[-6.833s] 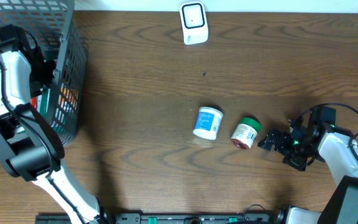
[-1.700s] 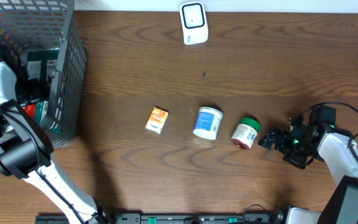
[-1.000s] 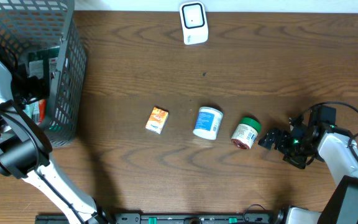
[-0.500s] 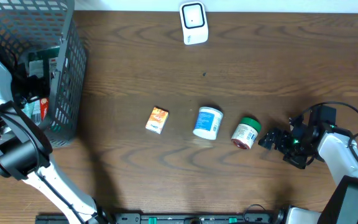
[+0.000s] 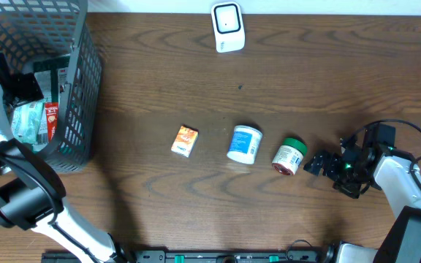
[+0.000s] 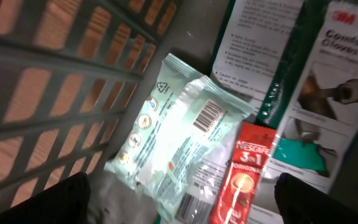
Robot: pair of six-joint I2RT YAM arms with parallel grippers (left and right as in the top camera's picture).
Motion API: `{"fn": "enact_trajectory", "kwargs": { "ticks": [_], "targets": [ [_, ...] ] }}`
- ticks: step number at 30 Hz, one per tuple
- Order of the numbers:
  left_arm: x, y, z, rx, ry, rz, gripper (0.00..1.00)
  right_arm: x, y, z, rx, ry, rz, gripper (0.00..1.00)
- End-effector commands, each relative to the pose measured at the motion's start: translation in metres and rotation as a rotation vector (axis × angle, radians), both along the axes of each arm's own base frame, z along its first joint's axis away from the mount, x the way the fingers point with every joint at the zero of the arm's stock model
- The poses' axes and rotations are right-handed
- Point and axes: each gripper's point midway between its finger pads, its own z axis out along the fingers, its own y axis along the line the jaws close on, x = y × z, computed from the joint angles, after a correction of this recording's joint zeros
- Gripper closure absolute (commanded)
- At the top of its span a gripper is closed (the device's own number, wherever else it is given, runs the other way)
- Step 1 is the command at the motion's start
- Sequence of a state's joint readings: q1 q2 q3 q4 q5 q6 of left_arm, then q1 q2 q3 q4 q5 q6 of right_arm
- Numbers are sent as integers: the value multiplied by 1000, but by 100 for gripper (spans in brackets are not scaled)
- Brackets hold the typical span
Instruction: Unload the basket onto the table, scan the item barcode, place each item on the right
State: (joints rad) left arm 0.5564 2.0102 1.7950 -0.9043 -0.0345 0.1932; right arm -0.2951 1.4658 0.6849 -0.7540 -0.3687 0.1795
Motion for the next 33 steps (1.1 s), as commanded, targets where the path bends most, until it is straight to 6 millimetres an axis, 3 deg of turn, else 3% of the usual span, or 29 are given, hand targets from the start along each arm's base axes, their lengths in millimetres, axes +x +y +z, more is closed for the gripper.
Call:
{"fn": "enact_trajectory", "kwargs": {
  "ticks": [1,10,16,21,24,29,33],
  "targets": [
    [-4,6,-39,-4,102,-53,4,0,2,0,4,3,-2,1],
    [-11,12,-108,-84,203,-66,2,0,2,0,4,2,-2,1],
    [-21,-18,-137,-315,205,-79,2,0,2,0,4,3,-2,1],
    [-20,-43,-129,-438,172,-131,2,0,2,0,4,3,-2,1],
    [-18,-41,-112,-422,153,-133,2,0,2,0,4,3,-2,1],
    [-5,-32,-58,-345,55,-135,2,0,2,0,4,3,-2,1],
    [-10,-33,-50,-338,64,-132,2,0,2,0,4,3,-2,1]
  ]
}}
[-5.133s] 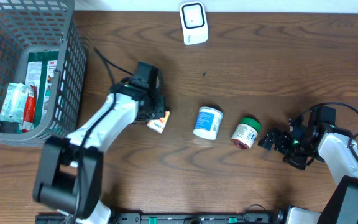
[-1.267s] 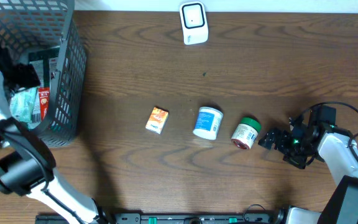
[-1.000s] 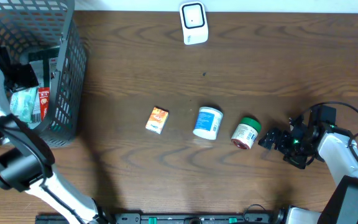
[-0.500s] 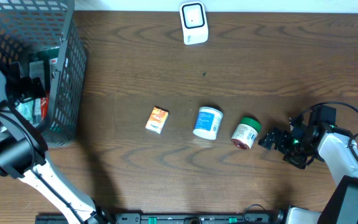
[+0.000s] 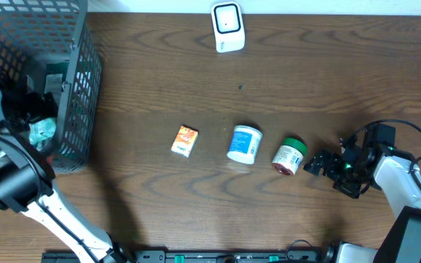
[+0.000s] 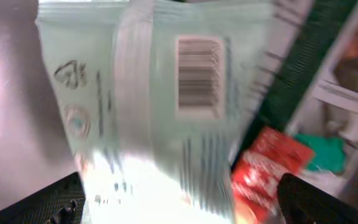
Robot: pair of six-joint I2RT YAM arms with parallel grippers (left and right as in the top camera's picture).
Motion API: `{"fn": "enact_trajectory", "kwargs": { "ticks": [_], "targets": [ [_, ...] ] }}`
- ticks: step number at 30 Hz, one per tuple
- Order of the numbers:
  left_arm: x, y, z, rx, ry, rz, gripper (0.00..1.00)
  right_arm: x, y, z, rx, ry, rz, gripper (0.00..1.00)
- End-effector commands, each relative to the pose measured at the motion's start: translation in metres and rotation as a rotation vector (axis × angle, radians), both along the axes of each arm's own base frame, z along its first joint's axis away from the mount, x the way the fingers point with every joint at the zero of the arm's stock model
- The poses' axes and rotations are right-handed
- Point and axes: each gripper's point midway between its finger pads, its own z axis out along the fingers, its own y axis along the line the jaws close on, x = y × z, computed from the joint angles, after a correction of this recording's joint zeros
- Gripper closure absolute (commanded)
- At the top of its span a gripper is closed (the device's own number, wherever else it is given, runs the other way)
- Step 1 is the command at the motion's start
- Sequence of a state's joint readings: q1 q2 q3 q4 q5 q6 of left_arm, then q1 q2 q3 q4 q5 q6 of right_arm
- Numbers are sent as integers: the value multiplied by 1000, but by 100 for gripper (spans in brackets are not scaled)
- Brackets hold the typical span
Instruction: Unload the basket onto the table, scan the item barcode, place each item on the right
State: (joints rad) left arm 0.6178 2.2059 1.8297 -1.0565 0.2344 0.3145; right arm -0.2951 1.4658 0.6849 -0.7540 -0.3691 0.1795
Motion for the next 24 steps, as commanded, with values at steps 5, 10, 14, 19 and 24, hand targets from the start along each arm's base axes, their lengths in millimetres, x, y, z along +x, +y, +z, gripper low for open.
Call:
{"fn": "enact_trajectory", "kwargs": {
  "ticks": [5,10,14,19,24],
  "targets": [
    [-16,-2,7,31,53,-4,2,0,2,0,4,3,-2,1],
    [-27,1,-8,63,96,-3,2,0,2,0,4,3,-2,1],
    [-29,2,-19,70,101,-2,2,0,2,0,4,3,-2,1],
    [-41,-7,-34,45,135,11,2,0,2,0,4,3,-2,1],
    [-49,-24,-43,-33,156,45,2,0,2,0,4,3,-2,1]
  ]
}}
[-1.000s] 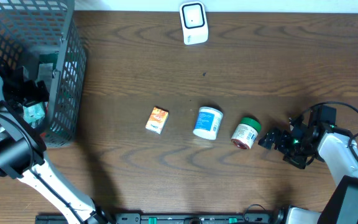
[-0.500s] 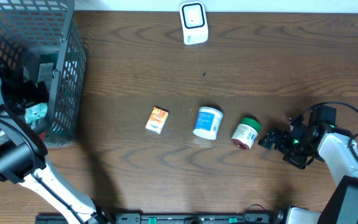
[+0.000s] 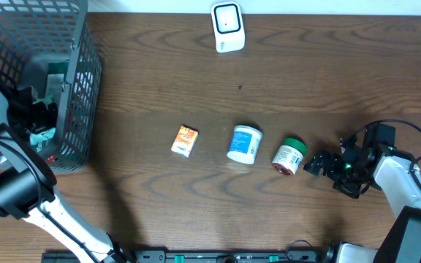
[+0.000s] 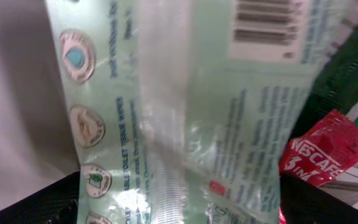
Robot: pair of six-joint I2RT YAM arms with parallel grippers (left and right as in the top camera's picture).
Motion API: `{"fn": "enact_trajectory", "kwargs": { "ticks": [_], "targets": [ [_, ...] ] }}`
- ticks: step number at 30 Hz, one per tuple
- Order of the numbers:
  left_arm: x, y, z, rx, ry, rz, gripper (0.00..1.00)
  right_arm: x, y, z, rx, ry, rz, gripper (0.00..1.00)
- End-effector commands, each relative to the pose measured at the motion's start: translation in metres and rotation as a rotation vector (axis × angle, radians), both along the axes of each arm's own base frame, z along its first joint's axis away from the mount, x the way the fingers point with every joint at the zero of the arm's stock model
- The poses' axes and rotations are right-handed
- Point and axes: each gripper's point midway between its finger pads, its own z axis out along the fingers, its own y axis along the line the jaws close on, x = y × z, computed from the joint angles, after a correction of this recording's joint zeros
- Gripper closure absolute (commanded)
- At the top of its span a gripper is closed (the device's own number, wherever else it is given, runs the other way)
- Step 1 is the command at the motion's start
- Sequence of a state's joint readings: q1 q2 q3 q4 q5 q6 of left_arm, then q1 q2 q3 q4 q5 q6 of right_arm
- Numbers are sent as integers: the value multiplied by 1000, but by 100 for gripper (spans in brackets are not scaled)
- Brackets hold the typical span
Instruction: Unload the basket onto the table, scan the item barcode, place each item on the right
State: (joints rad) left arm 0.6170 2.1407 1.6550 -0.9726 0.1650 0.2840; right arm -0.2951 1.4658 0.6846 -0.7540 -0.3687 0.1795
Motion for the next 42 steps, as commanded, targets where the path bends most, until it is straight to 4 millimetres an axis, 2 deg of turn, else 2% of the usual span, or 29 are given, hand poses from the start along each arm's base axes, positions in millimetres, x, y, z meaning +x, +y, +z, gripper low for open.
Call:
{"fn": "enact_trajectory", "kwargs": {
  "ticks": [1,4,8,12,18,23,29,30,33,36,40,42],
  "targets": [
    [-21,-24,-24,-101,83,17,2,0,2,0,4,2,-2,1],
    [-21,-36,-26,-161,66,20,2,0,2,0,4,2,-2,1],
    [-22,-38,-27,-170,68,18,1,0,2,0,4,2,-2,1],
    [-20,-45,-25,-209,52,19,14,0,2,0,4,3,-2,1],
    [-19,-47,-28,-208,50,15,16,0,2,0,4,2,-2,1],
    [-19,-56,-41,-205,45,-5,19,0,2,0,4,3,-2,1],
    [2,-78,-41,-284,-47,-34,20,0,2,0,4,3,-2,1],
    [4,-80,-40,-289,-56,-40,24,0,2,0,4,3,-2,1],
    [5,-83,-40,-290,-65,-84,53,0,2,0,4,2,-2,1],
    [6,-84,-39,-295,-70,-86,75,0,2,0,4,3,-2,1],
    [18,-85,-26,-326,-121,-85,92,0,2,0,4,3,-2,1],
    [25,-82,-16,-324,-143,-86,93,0,2,0,4,3,-2,1]
  ]
}}
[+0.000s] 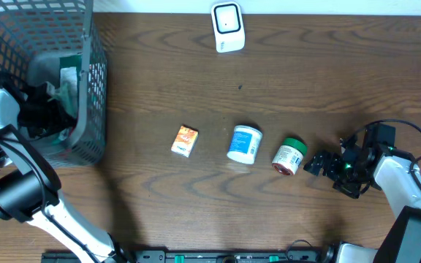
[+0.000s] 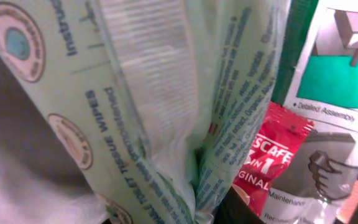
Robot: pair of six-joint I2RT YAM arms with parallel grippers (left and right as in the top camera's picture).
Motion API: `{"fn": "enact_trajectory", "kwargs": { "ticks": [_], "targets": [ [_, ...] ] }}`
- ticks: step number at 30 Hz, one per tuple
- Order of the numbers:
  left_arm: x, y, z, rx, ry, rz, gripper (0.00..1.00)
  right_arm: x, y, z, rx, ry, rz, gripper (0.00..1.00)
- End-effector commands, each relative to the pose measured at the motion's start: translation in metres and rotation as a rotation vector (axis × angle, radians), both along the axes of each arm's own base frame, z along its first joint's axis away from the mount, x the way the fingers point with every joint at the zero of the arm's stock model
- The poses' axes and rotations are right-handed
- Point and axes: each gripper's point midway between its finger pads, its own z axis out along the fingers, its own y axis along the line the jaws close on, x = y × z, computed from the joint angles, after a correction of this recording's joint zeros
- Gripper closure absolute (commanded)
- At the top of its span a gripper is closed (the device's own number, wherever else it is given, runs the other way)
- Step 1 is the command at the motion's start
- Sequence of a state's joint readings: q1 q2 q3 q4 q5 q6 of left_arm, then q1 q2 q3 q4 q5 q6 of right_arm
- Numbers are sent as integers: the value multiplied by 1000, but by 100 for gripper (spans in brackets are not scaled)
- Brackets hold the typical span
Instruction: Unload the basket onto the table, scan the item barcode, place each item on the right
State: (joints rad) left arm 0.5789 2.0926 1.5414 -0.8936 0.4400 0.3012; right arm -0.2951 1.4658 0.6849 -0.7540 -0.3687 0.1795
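A pale green pack of toilet tissue wipes (image 2: 154, 106) fills the left wrist view, creased into a fold at the bottom. My left gripper (image 2: 211, 210) is shut on that fold, with one dark finger (image 2: 235, 213) showing. Its barcode is out of frame. In the overhead view my left gripper (image 1: 48, 117) is down inside the grey mesh basket (image 1: 93, 73). The white scanner (image 1: 227, 27) stands at the far edge of the table. My right gripper (image 1: 317, 164) rests on the table beside a green-lidded jar (image 1: 289, 155); its jaws are too small to read.
Under the wipes lie a red Nescafe sachet (image 2: 263, 163) and a green and white gloves pack (image 2: 334, 68). On the table are a small orange box (image 1: 186, 140) and a white tub (image 1: 245, 143). The basket walls close in on the left arm.
My left gripper has shut on the wipes pack, which is now pinched into a fold. Its fingers no longer stand at the frame's corners. The basket has shifted a little to the right.
First my left gripper hung open above the wipes pack in the basket, barcode in view. It was then close over the barcode, then lower still and open around the pack. Now it is shut on the pack. The right arm has stayed still.
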Motion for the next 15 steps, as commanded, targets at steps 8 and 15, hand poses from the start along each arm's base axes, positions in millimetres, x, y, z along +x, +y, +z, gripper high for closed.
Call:
{"fn": "enact_trajectory", "kwargs": {
  "ticks": [8,15],
  "targets": [
    [35,6,39,-10,-120,9,93,0,2,0,4,3,-2,1],
    [48,44,100,52,-247,170,93,0,2,0,4,3,-2,1]
  ]
}}
